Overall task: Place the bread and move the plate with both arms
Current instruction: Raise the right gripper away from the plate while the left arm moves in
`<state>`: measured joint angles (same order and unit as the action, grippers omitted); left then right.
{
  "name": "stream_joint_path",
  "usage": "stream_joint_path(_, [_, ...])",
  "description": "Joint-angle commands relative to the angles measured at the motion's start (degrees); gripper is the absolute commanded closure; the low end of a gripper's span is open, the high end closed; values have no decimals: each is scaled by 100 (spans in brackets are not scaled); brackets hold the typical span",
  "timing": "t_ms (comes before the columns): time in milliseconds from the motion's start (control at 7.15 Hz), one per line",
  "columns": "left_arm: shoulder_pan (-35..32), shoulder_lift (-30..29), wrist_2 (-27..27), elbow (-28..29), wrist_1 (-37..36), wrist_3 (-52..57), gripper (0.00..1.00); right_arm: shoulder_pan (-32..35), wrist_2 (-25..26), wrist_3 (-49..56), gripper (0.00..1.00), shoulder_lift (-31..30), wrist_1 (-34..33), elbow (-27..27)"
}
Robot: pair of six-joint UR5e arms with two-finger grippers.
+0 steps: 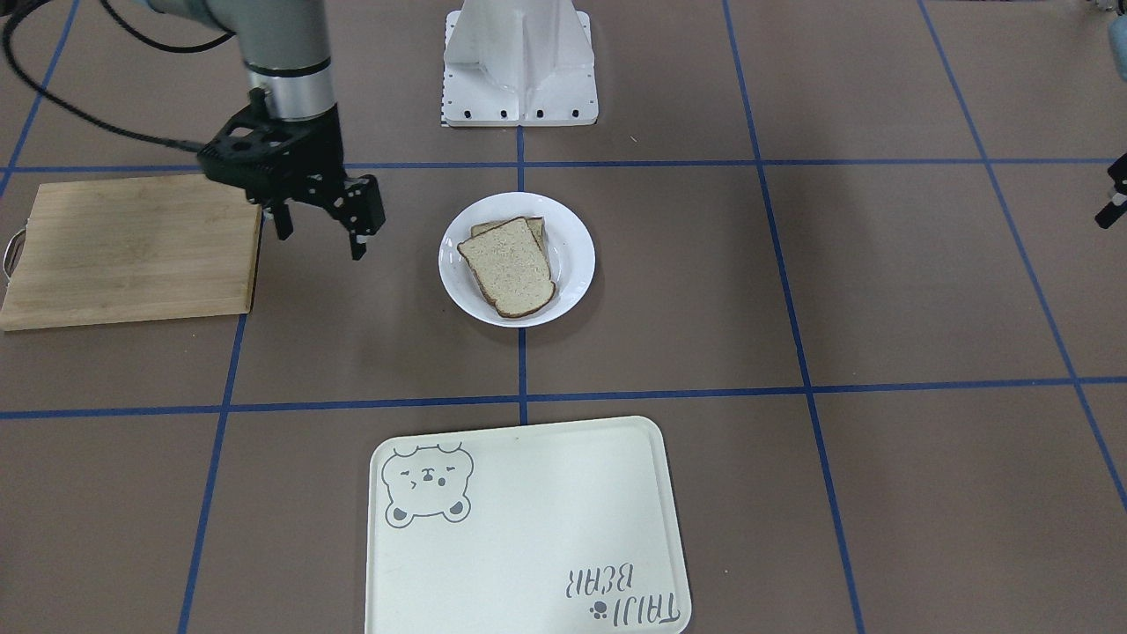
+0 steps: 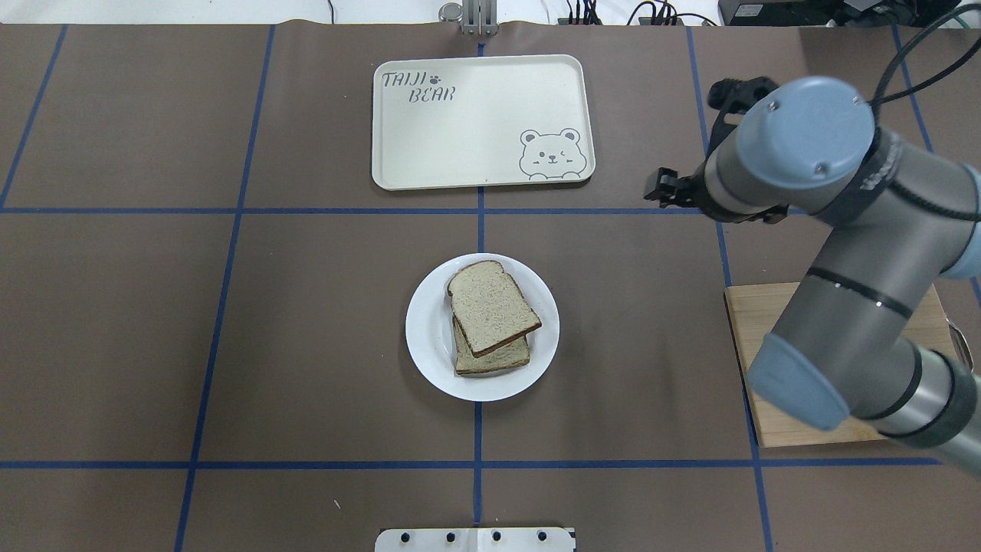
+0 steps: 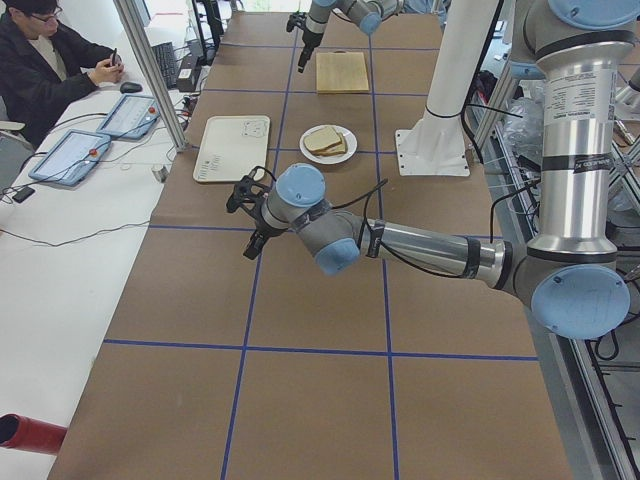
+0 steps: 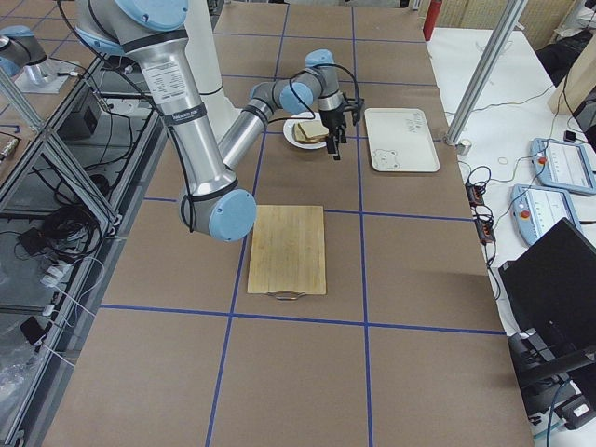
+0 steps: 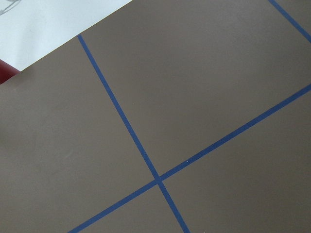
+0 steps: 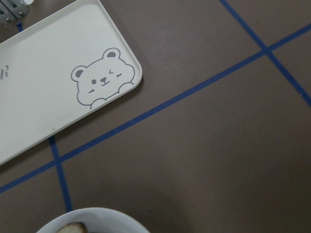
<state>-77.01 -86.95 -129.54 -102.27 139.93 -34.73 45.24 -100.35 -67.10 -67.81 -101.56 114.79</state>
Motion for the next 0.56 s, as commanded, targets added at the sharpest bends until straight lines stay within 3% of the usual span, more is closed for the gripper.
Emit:
stream_joint_path(0, [1078,-41,2351,-56,468,-1124,1,1114,-754,1563,0,-607,301,-246])
stream_joint_path(140, [1388,-364,2580,-413,-857,-1124,1,1432,-1054,1986,0,-1002,695,-255])
stream_joint_path(280, [1547,-1072,2452,-973,-3072,-1202,1,1644,-1257,2199,0,-1232,1029,-325])
stream_joint_path(420, [1566,-1540,1285,-1266,-3895,-1325,1,1829,-1537,2349,0,-1269,1172,-456])
